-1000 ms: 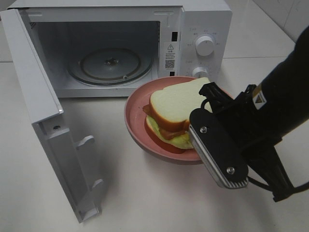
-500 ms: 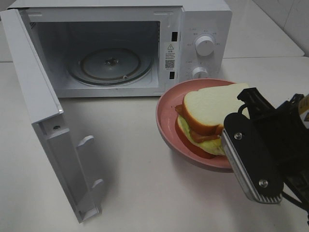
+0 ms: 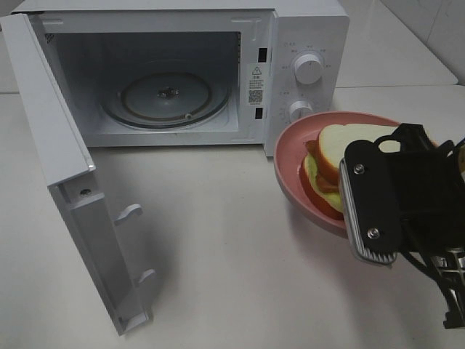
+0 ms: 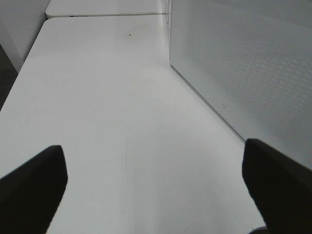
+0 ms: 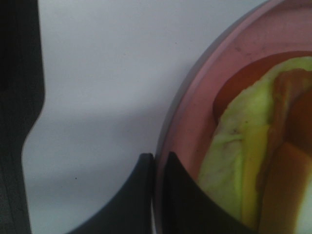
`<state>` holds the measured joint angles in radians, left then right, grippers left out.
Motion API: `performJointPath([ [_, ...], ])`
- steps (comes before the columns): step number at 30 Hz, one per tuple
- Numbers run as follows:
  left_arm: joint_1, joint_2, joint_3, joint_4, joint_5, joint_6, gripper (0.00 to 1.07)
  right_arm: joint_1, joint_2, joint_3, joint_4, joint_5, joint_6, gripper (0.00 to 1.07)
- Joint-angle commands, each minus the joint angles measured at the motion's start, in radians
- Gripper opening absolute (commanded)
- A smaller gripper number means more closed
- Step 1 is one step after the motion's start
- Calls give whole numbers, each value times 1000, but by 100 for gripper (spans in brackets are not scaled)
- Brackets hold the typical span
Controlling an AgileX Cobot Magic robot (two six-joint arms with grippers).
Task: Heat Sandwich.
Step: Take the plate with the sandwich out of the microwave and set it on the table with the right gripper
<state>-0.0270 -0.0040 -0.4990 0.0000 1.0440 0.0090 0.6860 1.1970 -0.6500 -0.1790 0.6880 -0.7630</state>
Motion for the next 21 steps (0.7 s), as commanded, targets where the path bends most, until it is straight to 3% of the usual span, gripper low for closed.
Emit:
performJointPath([
  [1,4,-21,4,0,-8,1,92,2,-11,-1,-84,14,138,0],
  [8,4,-21,4,0,-8,1,92,2,-11,-1,-221,98,430,1],
  [21,4,-21,4,0,-8,1,92,2,-11,-1,-283,180,756,1],
])
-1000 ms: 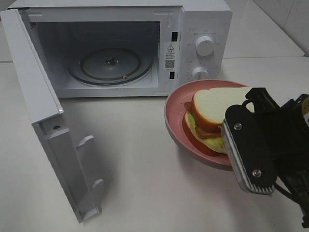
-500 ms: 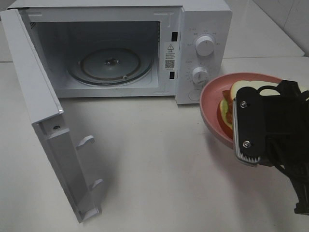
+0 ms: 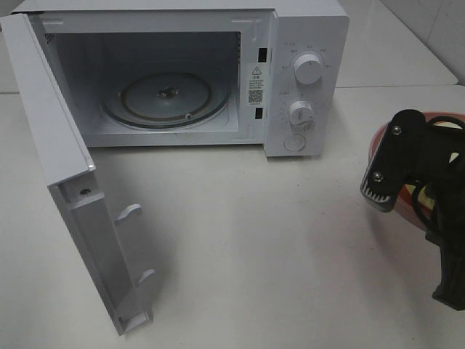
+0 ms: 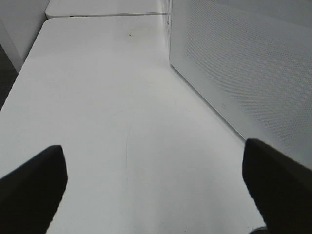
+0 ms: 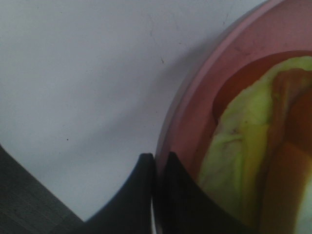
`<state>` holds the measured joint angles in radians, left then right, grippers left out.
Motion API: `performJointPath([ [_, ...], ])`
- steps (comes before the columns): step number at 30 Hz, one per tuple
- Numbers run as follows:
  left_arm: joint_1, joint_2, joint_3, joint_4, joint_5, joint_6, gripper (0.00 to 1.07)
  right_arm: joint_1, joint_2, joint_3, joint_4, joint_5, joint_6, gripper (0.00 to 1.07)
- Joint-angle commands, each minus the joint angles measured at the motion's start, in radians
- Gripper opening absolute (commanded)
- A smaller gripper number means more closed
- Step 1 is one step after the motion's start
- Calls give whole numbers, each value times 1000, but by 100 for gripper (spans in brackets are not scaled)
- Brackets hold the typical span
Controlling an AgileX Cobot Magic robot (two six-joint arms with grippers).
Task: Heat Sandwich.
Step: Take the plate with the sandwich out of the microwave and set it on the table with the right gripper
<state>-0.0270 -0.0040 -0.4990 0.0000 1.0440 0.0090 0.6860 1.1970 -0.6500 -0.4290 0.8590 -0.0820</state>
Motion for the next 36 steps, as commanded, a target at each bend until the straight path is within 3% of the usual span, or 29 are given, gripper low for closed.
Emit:
performJointPath([
  [1,4,-21,4,0,-8,1,92,2,-11,-1,-33,20,106,1],
  [11,4,-21,4,0,-8,1,92,-1,12,-2,-74,42,313,1],
  [22,4,-21,4,0,-8,1,92,-2,117,-3,-112,-8,354,1],
  [36,4,-21,4,0,-8,1,92,-174,240,-106,-122,-39,454,1],
])
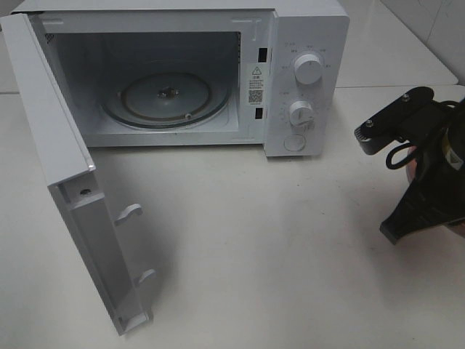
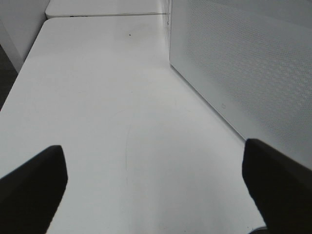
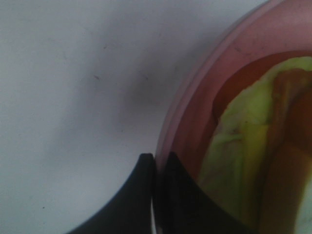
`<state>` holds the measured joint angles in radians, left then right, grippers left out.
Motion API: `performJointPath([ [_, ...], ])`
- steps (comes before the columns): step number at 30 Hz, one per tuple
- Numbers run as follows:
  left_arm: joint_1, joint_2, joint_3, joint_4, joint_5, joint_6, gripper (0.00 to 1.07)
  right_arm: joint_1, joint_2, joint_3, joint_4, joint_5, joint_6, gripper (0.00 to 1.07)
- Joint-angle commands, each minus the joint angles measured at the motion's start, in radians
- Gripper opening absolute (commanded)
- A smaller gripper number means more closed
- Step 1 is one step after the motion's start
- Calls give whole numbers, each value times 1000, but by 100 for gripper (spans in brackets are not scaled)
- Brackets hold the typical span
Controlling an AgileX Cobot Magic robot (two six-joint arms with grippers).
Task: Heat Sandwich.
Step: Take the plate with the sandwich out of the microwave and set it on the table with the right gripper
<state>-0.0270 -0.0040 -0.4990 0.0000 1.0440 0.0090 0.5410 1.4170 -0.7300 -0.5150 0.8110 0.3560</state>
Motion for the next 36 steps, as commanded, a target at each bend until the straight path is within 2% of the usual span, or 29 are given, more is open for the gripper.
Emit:
performJointPath([
  [1,4,-21,4,0,-8,1,92,-52,41,-42,-48,15,49,1],
  [13,4,-21,4,0,-8,1,92,-156,136,-75,-72,3,84,1],
  [21,4,-21,4,0,-8,1,92,-223,186,-75,-78,-88,112,1],
  [36,4,-21,4,0,-8,1,92,-229,313,-73,-106,-183,180,1],
])
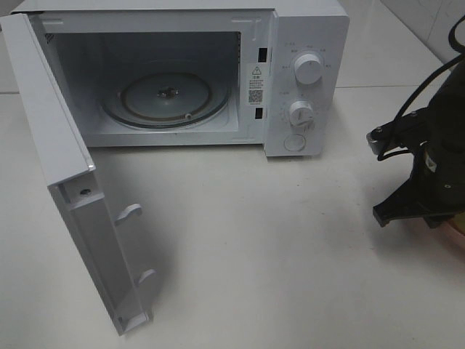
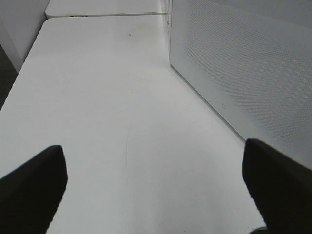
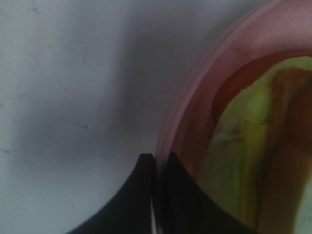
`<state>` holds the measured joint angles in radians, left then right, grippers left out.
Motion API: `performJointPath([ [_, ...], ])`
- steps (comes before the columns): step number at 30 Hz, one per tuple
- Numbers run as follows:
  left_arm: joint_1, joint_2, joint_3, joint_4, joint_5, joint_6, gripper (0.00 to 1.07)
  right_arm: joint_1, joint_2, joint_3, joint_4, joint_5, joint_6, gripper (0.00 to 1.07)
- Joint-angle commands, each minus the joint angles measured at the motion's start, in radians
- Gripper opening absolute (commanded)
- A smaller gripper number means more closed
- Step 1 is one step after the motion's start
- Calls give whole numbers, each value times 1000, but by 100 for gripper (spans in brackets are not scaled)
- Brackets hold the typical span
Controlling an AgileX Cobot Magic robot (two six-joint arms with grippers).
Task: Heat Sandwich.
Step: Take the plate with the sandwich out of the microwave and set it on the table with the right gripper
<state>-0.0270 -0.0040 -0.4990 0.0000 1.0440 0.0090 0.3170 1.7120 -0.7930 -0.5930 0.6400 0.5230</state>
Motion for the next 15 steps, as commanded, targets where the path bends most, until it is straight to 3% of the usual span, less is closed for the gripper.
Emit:
performJointPath([
  [1,4,-21,4,0,-8,1,92,-5,18,-10,-28,-12,13,1],
  [15,4,-21,4,0,-8,1,92,-5,94,-10,-79,-106,102,1],
])
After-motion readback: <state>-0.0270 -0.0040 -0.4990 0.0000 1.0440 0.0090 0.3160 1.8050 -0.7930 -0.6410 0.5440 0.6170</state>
